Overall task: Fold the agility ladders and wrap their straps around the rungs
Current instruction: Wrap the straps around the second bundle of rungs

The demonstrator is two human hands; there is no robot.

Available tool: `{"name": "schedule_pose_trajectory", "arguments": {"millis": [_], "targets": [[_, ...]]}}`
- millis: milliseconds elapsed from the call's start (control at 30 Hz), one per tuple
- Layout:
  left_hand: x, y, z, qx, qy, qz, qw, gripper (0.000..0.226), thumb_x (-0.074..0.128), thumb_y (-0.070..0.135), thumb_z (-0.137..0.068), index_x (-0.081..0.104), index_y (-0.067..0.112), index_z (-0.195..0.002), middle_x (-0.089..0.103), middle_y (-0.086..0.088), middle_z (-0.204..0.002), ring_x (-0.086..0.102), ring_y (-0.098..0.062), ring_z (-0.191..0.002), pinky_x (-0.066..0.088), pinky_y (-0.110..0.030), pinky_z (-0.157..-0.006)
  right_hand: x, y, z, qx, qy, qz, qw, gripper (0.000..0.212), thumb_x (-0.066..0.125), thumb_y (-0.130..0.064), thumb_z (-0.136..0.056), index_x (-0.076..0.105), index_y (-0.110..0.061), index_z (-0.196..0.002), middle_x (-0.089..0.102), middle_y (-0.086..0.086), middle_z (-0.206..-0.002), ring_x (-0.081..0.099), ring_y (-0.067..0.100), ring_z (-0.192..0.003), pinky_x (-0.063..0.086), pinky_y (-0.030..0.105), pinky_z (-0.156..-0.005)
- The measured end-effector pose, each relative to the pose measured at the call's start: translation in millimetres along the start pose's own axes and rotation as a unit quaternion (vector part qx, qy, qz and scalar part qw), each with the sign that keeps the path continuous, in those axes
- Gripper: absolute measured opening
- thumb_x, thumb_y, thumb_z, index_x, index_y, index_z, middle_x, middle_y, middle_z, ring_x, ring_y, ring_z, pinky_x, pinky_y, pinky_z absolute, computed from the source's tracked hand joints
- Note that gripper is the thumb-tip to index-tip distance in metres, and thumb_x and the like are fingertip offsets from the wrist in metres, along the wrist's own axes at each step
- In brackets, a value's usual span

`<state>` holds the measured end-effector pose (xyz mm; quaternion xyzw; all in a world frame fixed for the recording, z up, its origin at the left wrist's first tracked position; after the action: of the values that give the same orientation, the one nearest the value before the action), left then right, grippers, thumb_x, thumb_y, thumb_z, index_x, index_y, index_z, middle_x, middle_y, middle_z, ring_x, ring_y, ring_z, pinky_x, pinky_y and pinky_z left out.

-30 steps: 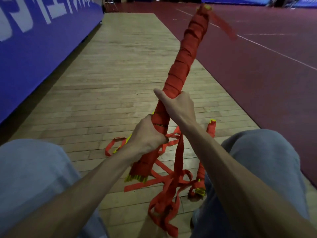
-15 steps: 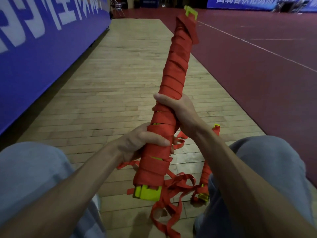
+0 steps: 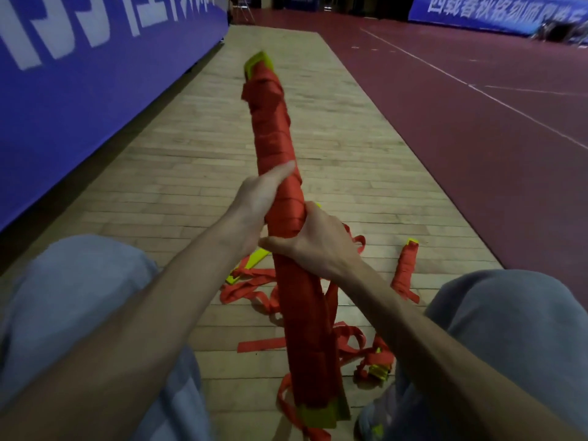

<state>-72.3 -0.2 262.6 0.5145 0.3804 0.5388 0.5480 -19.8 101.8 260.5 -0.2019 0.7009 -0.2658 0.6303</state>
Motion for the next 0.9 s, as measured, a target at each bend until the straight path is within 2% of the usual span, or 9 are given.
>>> {"name": "schedule_pose_trajectory", "arguments": {"millis": [133, 300, 367, 433, 500, 567, 667, 800, 900], "targets": [[-14.5, -15.4, -1.5, -0.009, 0.029, -0.044, 0.999, 0.034, 0.082, 0.039, -0.075, 0.06, 0.013, -0.08, 0.054, 0.0, -0.065, 0.054, -0.012, -0.053, 0.048, -0.021, -0.052, 11.9, -19.0, 9.6, -0.083, -0.02, 0.05, 0.995, 0.049, 0.066, -0.063, -0.076, 0.055, -0.019, -0.096, 0.065, -0.001, -0.083, 0.063, 0.02, -0.077, 0.045, 0.034, -0.067], [-21.6, -12.3, -8.6, -0.015, 0.037, -0.013, 0.999, 0.042, 0.082, 0.029, -0.077, 0.066, 0.0, -0.102, 0.062, -0.007, -0.077, 0.06, -0.017, -0.06, 0.051, -0.026, -0.051, 7.3, -13.4, 11.5, -0.073, -0.032, -0.048, 0.996, 0.08, 0.058, -0.084, -0.062, 0.063, -0.023, -0.113, 0.069, -0.01, -0.09, 0.066, 0.005, -0.082, 0.053, 0.028, -0.072], [-23.7, -4.2, -10.5, -0.013, 0.033, 0.019, 0.999, 0.028, 0.075, 0.027, -0.083, 0.067, 0.004, -0.096, 0.063, -0.007, -0.078, 0.059, -0.017, -0.062, 0.05, -0.025, -0.053, 8.7, -11.8, 10.9, -0.054, -0.051, -0.09, 0.993, 0.069, 0.061, -0.084, -0.064, 0.066, -0.021, -0.092, 0.067, -0.017, -0.076, 0.062, -0.003, -0.071, 0.045, 0.017, -0.064], [-15.1, 0.6, -7.9, -0.032, -0.006, 0.089, 0.995, 0.016, 0.07, 0.026, -0.088, 0.064, 0.011, -0.084, 0.061, -0.004, -0.072, 0.058, -0.017, -0.062, 0.051, -0.025, -0.056, 21.5, -11.2, 13.7, -0.016, -0.135, -0.21, 0.968, 0.06, 0.063, -0.076, -0.073, 0.067, -0.016, -0.078, 0.071, -0.008, -0.071, 0.064, 0.005, -0.065, 0.049, 0.023, -0.066], [-4.7, 1.4, -3.5, -0.054, -0.055, 0.161, 0.984, 0.017, 0.065, 0.028, -0.09, 0.061, 0.013, -0.083, 0.06, -0.003, -0.073, 0.057, -0.015, -0.062, 0.051, -0.026, -0.058, 34.6, -18.4, 23.7, 0.023, -0.231, -0.349, 0.908, 0.053, 0.066, -0.06, -0.08, 0.067, -0.008, -0.091, 0.073, 0.015, -0.085, 0.069, 0.019, -0.069, 0.057, 0.032, -0.066], [2.8, 1.3, -2.0, -0.055, -0.086, 0.191, 0.976, 0.019, 0.063, 0.03, -0.09, 0.061, 0.013, -0.084, 0.062, -0.003, -0.076, 0.057, -0.015, -0.062, 0.051, -0.026, -0.058, 33.6, -27.5, 30.0, 0.021, -0.256, -0.395, 0.882, 0.042, 0.069, -0.045, -0.082, 0.065, -0.006, -0.097, 0.07, 0.017, -0.085, 0.069, 0.019, -0.066, 0.057, 0.029, -0.062], [7.3, 2.5, -2.1, -0.033, -0.064, 0.174, 0.982, 0.022, 0.066, 0.031, -0.09, 0.061, 0.01, -0.087, 0.065, -0.007, -0.077, 0.063, -0.018, -0.06, 0.055, -0.027, -0.057, 25.1, -22.1, 25.8, 0.017, -0.197, -0.356, 0.913, 0.024, 0.075, -0.035, -0.083, 0.067, -0.012, -0.082, 0.068, 0.002, -0.069, 0.066, 0.013, -0.061, 0.054, 0.026, -0.06], [0.4, 15.3, -11.0, 0.07, 0.006, -0.029, 0.997, 0.017, 0.073, 0.03, -0.086, 0.067, 0.014, -0.083, 0.068, -0.006, -0.08, 0.067, -0.02, -0.074, 0.057, -0.04, -0.077, 4.1, -1.1, 12.3, 0.018, -0.053, -0.135, 0.989, 0.045, 0.079, -0.063, -0.066, 0.064, -0.021, -0.073, 0.068, -0.007, -0.067, 0.067, 0.009, -0.064, 0.053, 0.029, -0.062], [2.2, 17.5, -9.6, 0.082, -0.002, -0.041, 0.996, 0.018, 0.079, 0.028, -0.08, 0.068, 0.015, -0.084, 0.066, -0.003, -0.079, 0.065, -0.018, -0.074, 0.057, -0.039, -0.076, -1.5, 3.0, 10.1, 0.006, 0.001, 0.019, 1.0, 0.064, 0.07, -0.083, -0.053, 0.055, -0.027, -0.079, 0.064, -0.006, -0.073, 0.065, 0.015, -0.069, 0.055, 0.035, -0.066]]}}
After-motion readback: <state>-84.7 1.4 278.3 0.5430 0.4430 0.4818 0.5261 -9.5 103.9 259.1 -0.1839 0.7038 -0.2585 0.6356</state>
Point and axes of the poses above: each hand's wrist, its own z-axis away from the middle knuckle, its own x-axis out of the palm, y = z × x, the point moved 10 cm from there along -z, towards the middle knuckle
